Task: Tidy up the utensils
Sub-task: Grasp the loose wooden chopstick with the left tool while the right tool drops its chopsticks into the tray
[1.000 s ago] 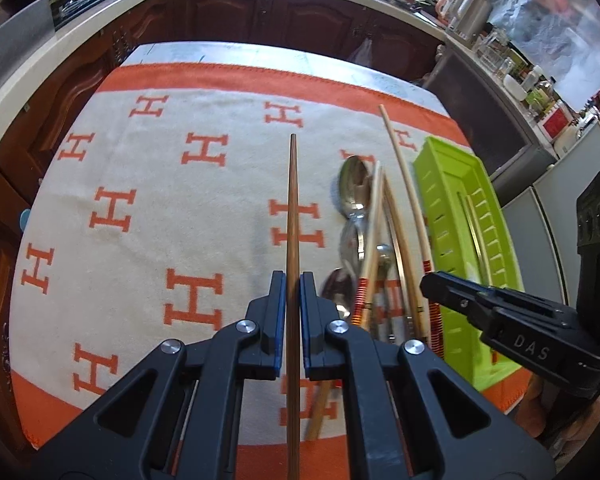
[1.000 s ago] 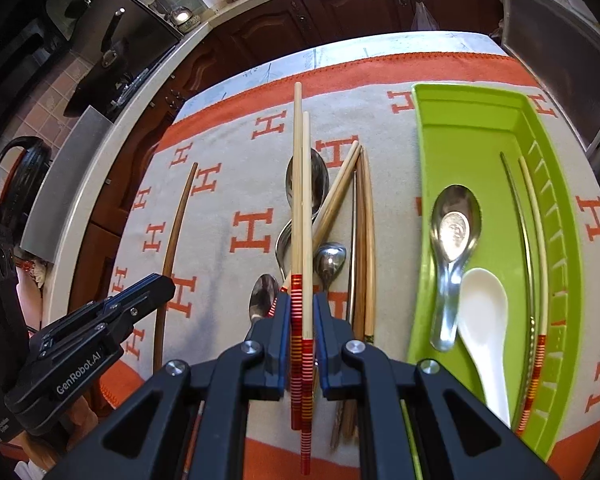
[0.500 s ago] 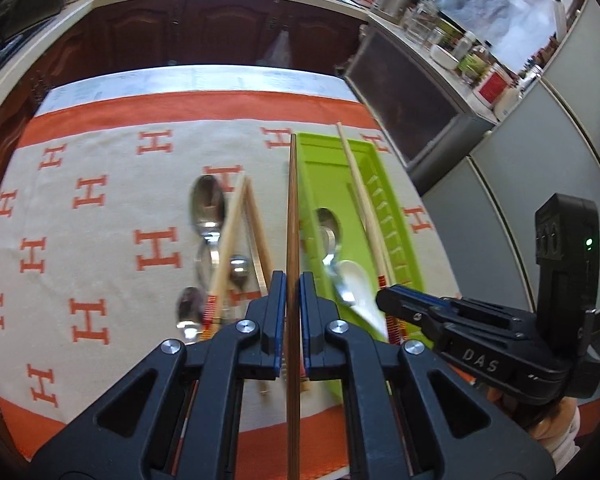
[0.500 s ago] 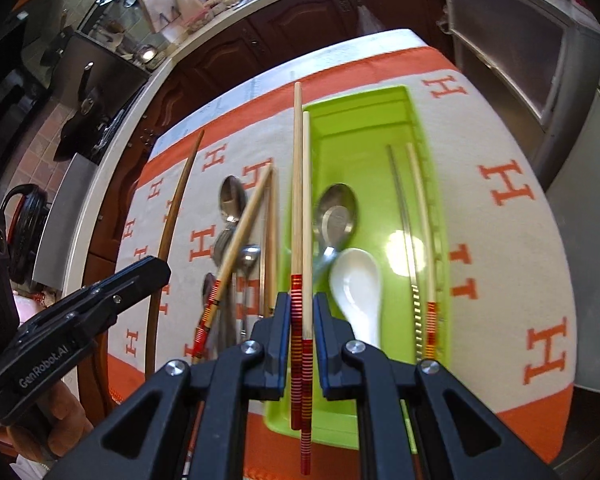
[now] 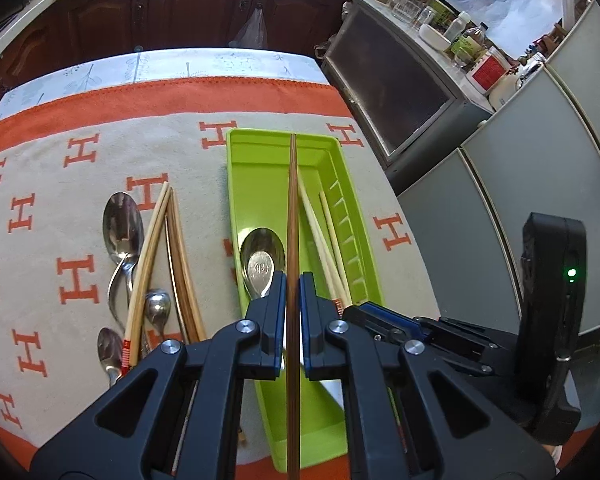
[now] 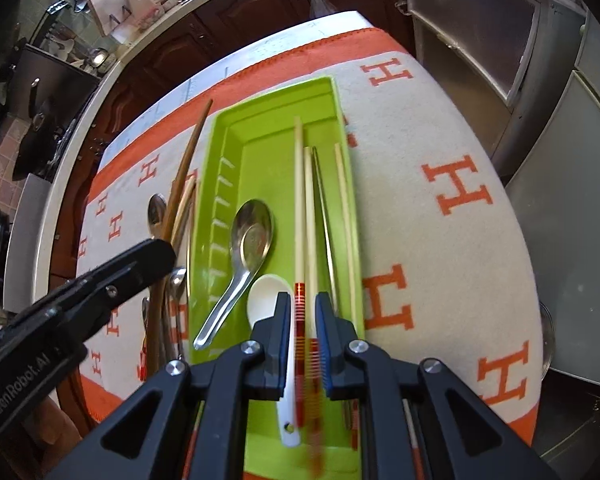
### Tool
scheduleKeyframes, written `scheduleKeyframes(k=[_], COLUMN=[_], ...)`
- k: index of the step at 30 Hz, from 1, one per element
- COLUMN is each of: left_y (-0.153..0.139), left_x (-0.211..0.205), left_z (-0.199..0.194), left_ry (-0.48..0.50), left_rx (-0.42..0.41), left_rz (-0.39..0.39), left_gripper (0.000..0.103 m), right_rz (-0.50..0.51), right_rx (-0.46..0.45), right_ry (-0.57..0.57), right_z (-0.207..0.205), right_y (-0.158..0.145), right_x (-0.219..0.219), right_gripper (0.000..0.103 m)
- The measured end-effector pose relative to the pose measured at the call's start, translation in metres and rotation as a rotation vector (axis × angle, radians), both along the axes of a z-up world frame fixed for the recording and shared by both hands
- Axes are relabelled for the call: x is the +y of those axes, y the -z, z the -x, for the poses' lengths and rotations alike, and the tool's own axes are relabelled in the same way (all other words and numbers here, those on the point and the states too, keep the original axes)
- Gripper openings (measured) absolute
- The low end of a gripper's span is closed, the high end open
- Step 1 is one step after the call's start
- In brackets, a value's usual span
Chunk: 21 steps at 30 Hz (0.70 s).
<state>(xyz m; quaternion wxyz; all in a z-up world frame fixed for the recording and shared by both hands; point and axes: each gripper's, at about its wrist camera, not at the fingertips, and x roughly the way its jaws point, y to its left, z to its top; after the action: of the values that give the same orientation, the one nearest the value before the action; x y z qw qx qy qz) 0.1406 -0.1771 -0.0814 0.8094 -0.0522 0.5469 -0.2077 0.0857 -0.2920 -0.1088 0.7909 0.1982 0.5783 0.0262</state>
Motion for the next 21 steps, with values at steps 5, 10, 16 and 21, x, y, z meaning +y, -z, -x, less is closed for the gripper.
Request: scheduleKeyframes(k=[5, 10, 16, 21], left_y=[0.022, 0.031, 0.030, 0.021], left_x=[-0.007, -0.014, -0.021, -0.015], left_z=[-0.014, -0.018, -0.014, -0.006], left_ry=[-0.016, -0.010, -0.002, -0.002], left_rx=[0.051, 0.070, 0.067, 0.041], left_rz=[-0.004, -0.008, -0.035, -0.054], left_gripper=[0.004, 0.004, 0.004, 0.005], right_rz=[-0.003, -0.005, -0.001, 0.004], right_rx=[-0.027, -0.047, -0.060, -0.073], right_ry=[0.024, 0.051, 0.072, 0.064], right_z=[0.002, 0.015, 0.027, 0.033], right_y=[-0.006, -0.012, -0.017, -0.022], right_x=[-0.007, -0.014, -0.020, -0.015], right_gripper=[0.018, 0.018, 0.018, 0.018])
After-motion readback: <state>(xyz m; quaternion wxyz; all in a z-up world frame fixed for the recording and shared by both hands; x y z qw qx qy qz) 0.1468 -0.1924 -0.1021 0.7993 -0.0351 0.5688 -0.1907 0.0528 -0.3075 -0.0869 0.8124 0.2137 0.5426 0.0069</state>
